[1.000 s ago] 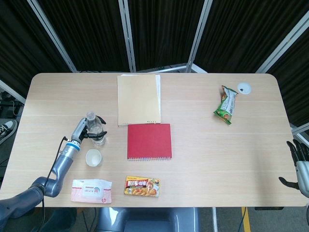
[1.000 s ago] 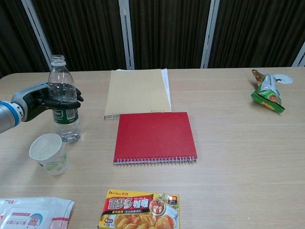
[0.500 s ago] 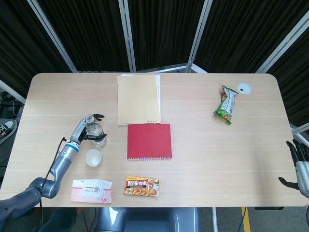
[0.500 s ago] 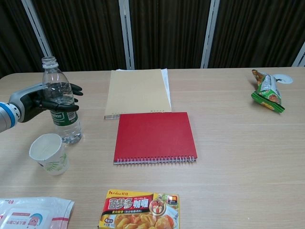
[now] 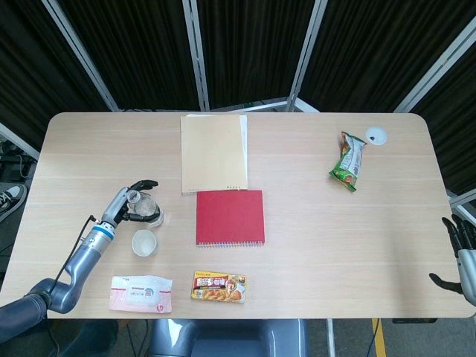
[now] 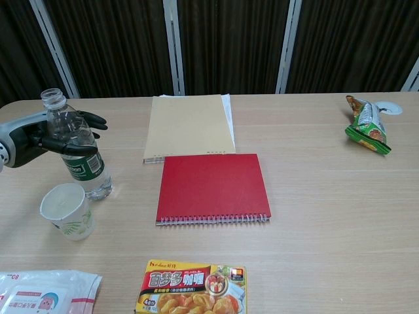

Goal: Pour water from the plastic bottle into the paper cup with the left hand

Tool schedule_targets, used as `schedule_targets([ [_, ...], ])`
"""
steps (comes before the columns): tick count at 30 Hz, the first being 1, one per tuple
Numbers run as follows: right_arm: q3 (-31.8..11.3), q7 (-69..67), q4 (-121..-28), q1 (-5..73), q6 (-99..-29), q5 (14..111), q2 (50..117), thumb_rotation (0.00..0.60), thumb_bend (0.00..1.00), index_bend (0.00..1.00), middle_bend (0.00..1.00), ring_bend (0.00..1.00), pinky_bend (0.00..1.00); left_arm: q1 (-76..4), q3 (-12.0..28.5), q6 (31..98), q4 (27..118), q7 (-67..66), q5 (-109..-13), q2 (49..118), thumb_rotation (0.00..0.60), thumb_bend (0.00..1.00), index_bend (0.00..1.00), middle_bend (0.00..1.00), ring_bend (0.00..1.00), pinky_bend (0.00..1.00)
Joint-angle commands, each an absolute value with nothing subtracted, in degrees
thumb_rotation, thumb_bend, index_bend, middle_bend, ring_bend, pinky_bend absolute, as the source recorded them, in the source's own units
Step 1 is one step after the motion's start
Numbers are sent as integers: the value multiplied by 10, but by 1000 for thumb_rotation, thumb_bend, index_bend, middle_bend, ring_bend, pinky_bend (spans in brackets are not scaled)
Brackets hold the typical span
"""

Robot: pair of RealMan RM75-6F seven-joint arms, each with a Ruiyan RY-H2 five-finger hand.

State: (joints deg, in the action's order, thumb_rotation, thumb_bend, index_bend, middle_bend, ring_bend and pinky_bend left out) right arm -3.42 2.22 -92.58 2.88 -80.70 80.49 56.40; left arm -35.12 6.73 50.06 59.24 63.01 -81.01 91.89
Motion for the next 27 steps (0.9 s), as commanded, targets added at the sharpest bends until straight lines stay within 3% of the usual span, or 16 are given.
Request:
schedule_targets([
  [1, -34, 20, -927, 28, -808, 807, 562, 600, 0, 0, 0, 0, 0, -343, 61, 507, 625, 611, -811, 896, 599, 184, 220, 140, 131, 166],
  [7, -32, 12, -932, 26, -810, 811, 555, 600, 0, 0, 0, 0, 0, -332, 51, 516, 672, 579, -815, 856, 592, 181, 143, 61, 44, 4],
  [13, -30, 1, -936, 23, -817, 818, 549, 600, 0, 0, 0, 0, 0, -313, 48, 534, 705, 553, -809, 821, 549, 181, 5, 0, 0, 0],
  [21, -27, -8, -946, 17, -828, 830, 540, 600, 0, 0, 0, 0, 0, -272, 44, 604, 691, 512, -815, 795, 520, 178, 0, 0, 0, 0],
  [27, -28, -18, -952, 15, -836, 835, 533, 600, 0, 0, 0, 0, 0, -231, 53, 720, 662, 424, -833, 783, 518, 152, 0, 0, 0, 0],
])
